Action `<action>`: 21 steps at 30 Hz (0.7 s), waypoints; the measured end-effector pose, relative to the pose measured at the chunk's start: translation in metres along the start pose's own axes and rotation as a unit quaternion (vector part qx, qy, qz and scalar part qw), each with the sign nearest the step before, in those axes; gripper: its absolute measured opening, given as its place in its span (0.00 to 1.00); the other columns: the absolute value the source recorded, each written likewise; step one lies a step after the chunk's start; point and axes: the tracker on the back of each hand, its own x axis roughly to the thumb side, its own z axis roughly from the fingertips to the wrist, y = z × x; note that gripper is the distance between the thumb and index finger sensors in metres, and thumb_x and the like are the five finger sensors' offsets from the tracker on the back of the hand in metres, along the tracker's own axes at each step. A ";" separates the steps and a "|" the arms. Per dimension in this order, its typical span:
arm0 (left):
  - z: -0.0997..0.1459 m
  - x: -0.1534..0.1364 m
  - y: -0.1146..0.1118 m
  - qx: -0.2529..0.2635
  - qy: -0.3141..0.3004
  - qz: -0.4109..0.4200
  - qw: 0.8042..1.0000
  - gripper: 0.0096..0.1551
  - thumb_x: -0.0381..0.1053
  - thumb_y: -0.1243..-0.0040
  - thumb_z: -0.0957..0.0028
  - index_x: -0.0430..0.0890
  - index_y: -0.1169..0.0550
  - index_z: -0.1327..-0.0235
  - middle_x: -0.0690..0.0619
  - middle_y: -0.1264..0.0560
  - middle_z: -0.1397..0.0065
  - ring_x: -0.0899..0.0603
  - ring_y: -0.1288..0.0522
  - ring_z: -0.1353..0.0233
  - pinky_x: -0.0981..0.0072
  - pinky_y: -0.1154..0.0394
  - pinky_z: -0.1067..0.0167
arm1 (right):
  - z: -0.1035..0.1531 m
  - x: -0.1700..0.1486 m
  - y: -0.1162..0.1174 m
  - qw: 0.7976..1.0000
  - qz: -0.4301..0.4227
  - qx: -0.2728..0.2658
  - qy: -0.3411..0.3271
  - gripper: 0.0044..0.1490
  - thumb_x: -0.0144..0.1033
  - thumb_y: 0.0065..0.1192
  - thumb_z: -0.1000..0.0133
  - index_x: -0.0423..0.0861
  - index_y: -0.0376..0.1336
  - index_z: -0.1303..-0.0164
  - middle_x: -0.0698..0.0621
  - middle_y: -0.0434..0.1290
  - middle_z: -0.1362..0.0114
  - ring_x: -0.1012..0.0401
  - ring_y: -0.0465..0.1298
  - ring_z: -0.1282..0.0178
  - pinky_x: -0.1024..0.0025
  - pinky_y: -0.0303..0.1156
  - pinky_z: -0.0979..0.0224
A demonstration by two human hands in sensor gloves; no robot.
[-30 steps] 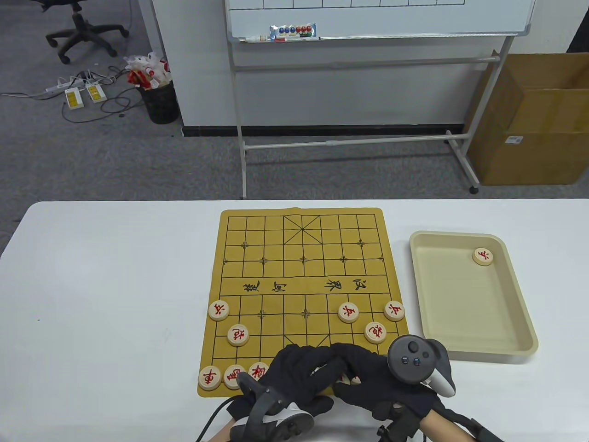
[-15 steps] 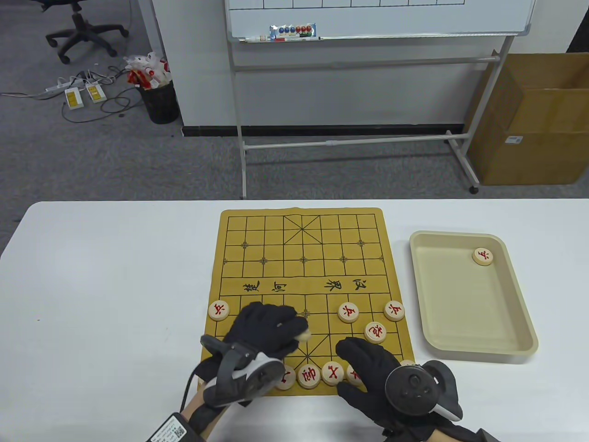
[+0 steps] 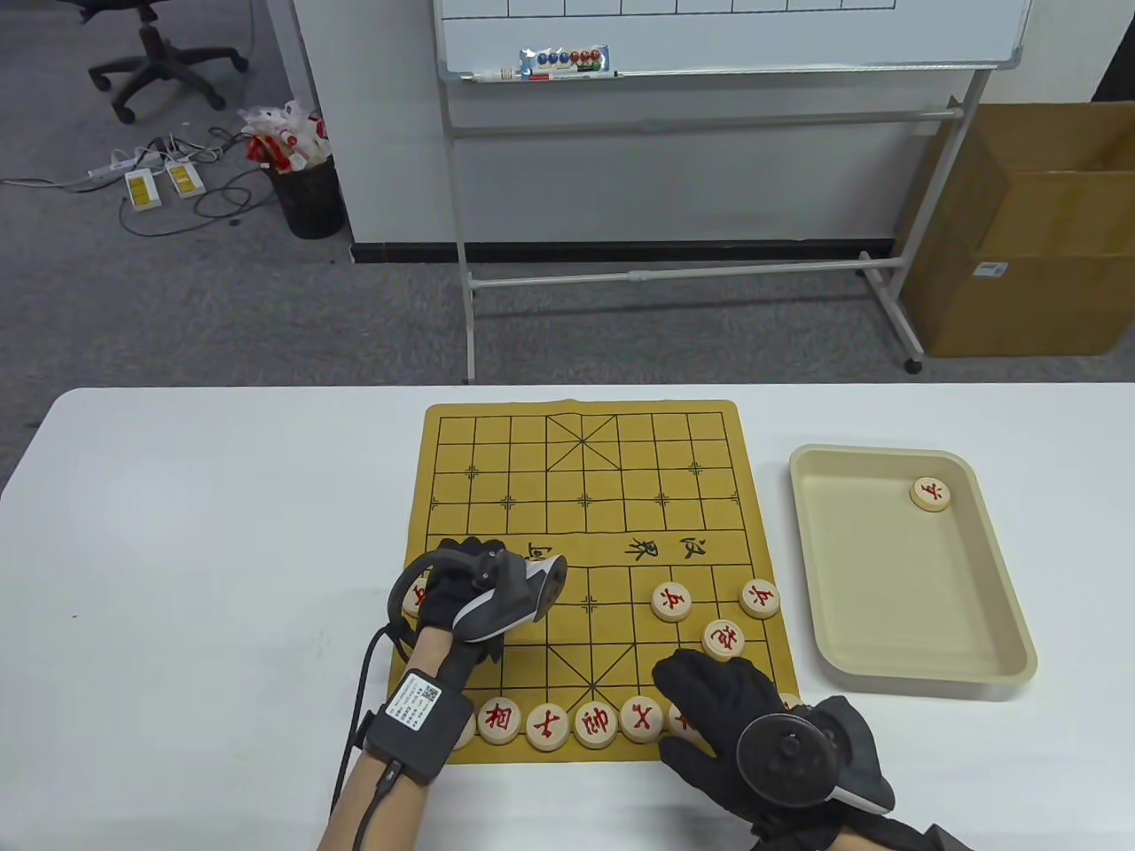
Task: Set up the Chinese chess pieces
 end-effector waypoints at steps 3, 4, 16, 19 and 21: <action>-0.004 0.004 -0.009 -0.013 -0.006 -0.008 1.000 0.29 0.62 0.24 0.78 0.63 0.17 0.59 0.63 0.15 0.49 0.56 0.15 0.48 0.54 0.20 0.35 | 0.000 0.000 0.000 1.000 0.004 -0.002 -0.002 0.49 0.52 0.63 0.47 0.39 0.56 0.19 0.35 0.63 0.18 0.40 0.72 0.24 0.34 0.58 0.21; -0.004 0.005 -0.011 -0.015 -0.011 -0.006 1.000 0.29 0.62 0.24 0.78 0.64 0.17 0.58 0.64 0.15 0.49 0.56 0.15 0.47 0.54 0.20 0.34 | 0.000 0.001 -0.001 1.000 0.005 -0.002 -0.003 0.49 0.52 0.63 0.47 0.39 0.56 0.19 0.35 0.62 0.18 0.41 0.72 0.24 0.34 0.58 0.21; 0.004 0.009 -0.001 -0.032 -0.038 -0.023 0.999 0.30 0.63 0.32 0.71 0.66 0.20 0.51 0.65 0.18 0.40 0.55 0.17 0.38 0.52 0.23 0.30 | 0.000 -0.002 0.000 1.000 0.011 -0.008 0.006 0.49 0.52 0.63 0.47 0.40 0.56 0.18 0.35 0.62 0.18 0.40 0.72 0.24 0.35 0.58 0.21; 0.014 0.000 0.025 0.006 -0.030 0.016 0.999 0.33 0.64 0.33 0.69 0.64 0.22 0.45 0.63 0.20 0.36 0.53 0.19 0.35 0.50 0.25 0.29 | -0.001 -0.006 -0.001 1.000 0.006 -0.016 0.014 0.49 0.52 0.63 0.47 0.40 0.56 0.18 0.35 0.62 0.18 0.40 0.72 0.24 0.35 0.58 0.21; 0.024 -0.005 0.045 0.035 -0.031 0.048 0.998 0.36 0.64 0.34 0.68 0.63 0.24 0.41 0.62 0.22 0.32 0.52 0.20 0.32 0.48 0.26 0.28 | -0.002 -0.008 -0.002 1.000 0.004 -0.023 0.020 0.49 0.52 0.63 0.47 0.39 0.56 0.18 0.35 0.62 0.17 0.39 0.71 0.23 0.35 0.58 0.21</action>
